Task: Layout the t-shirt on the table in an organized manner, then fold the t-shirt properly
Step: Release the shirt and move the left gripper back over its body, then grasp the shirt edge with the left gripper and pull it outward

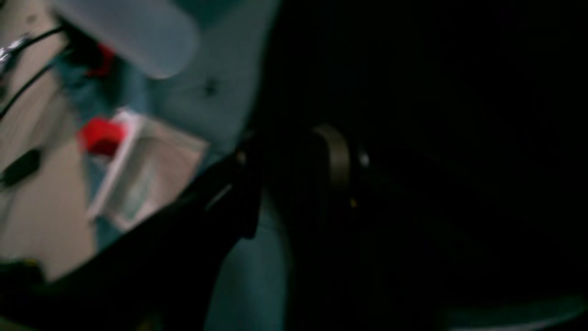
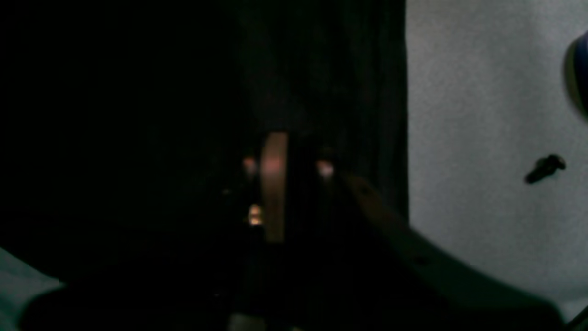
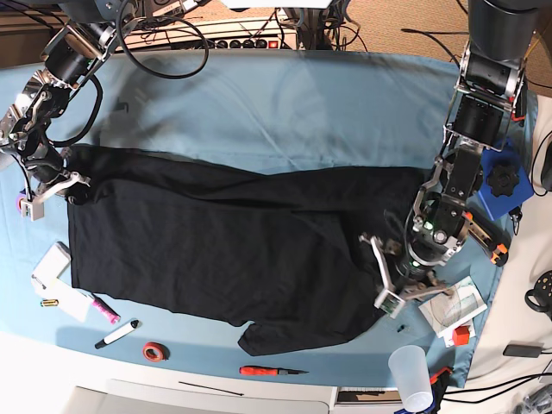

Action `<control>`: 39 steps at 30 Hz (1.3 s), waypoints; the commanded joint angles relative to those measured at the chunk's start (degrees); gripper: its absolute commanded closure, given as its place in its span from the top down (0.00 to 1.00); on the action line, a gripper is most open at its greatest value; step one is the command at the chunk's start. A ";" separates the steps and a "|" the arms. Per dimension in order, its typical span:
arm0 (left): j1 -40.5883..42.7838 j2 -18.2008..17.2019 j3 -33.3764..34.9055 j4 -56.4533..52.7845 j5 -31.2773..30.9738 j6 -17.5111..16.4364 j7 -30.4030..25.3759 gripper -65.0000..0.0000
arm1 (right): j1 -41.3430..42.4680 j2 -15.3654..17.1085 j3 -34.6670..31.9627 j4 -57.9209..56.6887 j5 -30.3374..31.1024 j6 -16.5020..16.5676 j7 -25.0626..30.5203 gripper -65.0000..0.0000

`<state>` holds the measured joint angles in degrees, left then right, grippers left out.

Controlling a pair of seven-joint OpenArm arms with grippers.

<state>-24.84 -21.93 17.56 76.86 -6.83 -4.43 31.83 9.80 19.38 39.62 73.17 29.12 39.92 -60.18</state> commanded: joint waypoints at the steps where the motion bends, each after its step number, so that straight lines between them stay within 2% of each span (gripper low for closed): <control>1: -2.12 -0.46 -0.48 1.18 0.22 0.70 0.81 0.33 | 1.01 1.46 0.15 0.98 1.97 0.08 1.01 0.22; 7: -2.16 -0.55 -0.50 8.68 -1.07 0.83 14.45 0.33 | 1.38 1.55 1.73 1.18 14.29 0.08 -2.23 0.22; 12: 2.12 -1.33 -1.92 19.67 -1.95 0.98 22.88 0.33 | 1.62 1.57 6.56 2.14 15.26 0.08 -5.20 0.22; 16: 9.55 -1.88 -7.50 26.95 -2.01 1.01 23.98 0.33 | 1.62 1.64 11.54 2.38 15.78 0.08 -9.77 0.22; 18: 13.79 -1.88 -10.97 29.73 -2.60 0.98 24.35 0.33 | 1.27 1.97 13.35 2.38 18.82 0.08 -13.62 0.22; 21: 20.00 -1.88 -15.28 32.79 -4.17 0.79 24.33 0.33 | -0.35 3.37 13.60 2.38 26.05 0.08 -19.67 0.34; 23: 23.52 -1.88 -17.59 34.21 -4.17 -0.11 24.33 0.33 | -1.53 3.87 13.57 2.38 30.97 0.08 -19.82 0.40; 25: 26.62 -1.88 -20.00 35.43 -4.17 -1.09 24.35 0.33 | -2.75 4.00 13.60 2.38 33.11 0.08 -19.82 0.40; 31: 32.54 -1.88 -29.11 37.81 -5.27 -3.28 24.28 0.33 | -7.52 3.98 13.73 2.38 33.42 0.08 -19.82 0.40; 32: 32.87 -1.88 -30.93 37.81 -6.40 -4.44 24.28 0.33 | -8.00 4.09 13.81 2.38 33.38 0.08 -19.82 0.40; 35: 33.75 -1.88 -36.39 37.81 -11.23 -7.26 24.30 0.33 | -7.10 4.68 13.68 2.38 32.24 0.08 -14.73 0.40; 37: 33.73 -1.88 -39.41 37.81 -14.40 -9.07 24.33 0.33 | -4.85 5.07 13.68 2.38 30.73 0.08 -15.10 0.40; 39: 33.73 -1.88 -41.81 37.81 -16.90 -9.18 24.33 0.33 | -3.02 5.11 13.70 2.38 28.85 0.08 -15.43 0.40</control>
<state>9.52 -23.14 -23.88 113.65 -23.57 -13.58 57.08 6.46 23.14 53.19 74.59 56.99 39.86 -76.27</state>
